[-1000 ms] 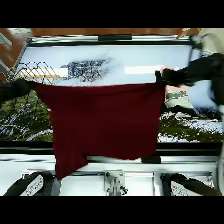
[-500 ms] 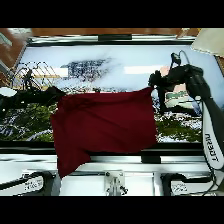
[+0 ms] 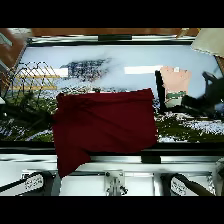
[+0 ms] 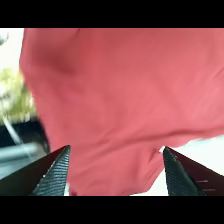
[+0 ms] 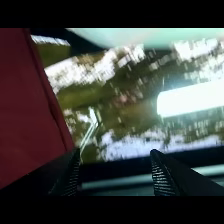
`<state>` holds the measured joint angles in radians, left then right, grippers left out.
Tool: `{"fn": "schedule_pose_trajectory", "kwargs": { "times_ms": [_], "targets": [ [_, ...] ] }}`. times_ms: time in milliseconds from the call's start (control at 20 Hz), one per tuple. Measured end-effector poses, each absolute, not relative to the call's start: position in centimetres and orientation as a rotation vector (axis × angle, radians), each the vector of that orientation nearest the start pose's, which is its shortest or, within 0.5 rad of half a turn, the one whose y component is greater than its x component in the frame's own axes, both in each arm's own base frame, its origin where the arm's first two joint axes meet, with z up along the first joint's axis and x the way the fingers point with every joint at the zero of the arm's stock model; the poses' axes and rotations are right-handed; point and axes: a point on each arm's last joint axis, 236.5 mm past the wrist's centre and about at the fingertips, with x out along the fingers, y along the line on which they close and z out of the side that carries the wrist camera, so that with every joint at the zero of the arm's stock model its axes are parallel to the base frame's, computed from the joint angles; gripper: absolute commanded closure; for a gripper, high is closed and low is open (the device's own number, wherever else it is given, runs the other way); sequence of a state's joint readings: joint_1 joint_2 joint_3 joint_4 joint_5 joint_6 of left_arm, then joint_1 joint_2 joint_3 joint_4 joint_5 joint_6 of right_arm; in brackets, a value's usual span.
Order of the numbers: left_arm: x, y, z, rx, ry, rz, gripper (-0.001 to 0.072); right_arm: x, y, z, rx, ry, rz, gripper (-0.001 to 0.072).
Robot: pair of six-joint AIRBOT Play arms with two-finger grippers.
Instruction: Fold the shirts.
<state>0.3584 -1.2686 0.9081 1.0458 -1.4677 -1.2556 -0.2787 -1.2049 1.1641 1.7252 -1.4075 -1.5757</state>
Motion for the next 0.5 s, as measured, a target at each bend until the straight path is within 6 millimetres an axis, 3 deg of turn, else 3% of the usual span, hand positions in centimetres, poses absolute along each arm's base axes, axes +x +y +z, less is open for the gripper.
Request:
{"fn": "schedule_pose_trajectory", "kwargs": {
  "times_ms": [100, 200, 350, 500],
  "targets": [
    [24.3, -2.9, -5.4, -0.588, 1.641, -0.321, 0.0006, 29.5, -5.1, 1.6, 0.375, 1.447, -0.111, 0.0157],
    [22.7, -3.8, -7.0, -0.608, 1.66, -0.333, 0.0006, 27.9, -4.0, 0.7, 0.424, 1.472, -0.079, 0.002],
    [21.7, -4.3, -8.8, -0.615, 1.655, -0.328, 0.0006, 26.3, -1.6, -0.6, 0.508, 1.509, -0.004, 0.002],
    [21.3, -3.8, -9.2, -0.58, 1.656, -0.328, 0.0009, 24.4, 0.0, -2.1, 0.564, 1.566, 0.039, 0.0021]
  ]
}}
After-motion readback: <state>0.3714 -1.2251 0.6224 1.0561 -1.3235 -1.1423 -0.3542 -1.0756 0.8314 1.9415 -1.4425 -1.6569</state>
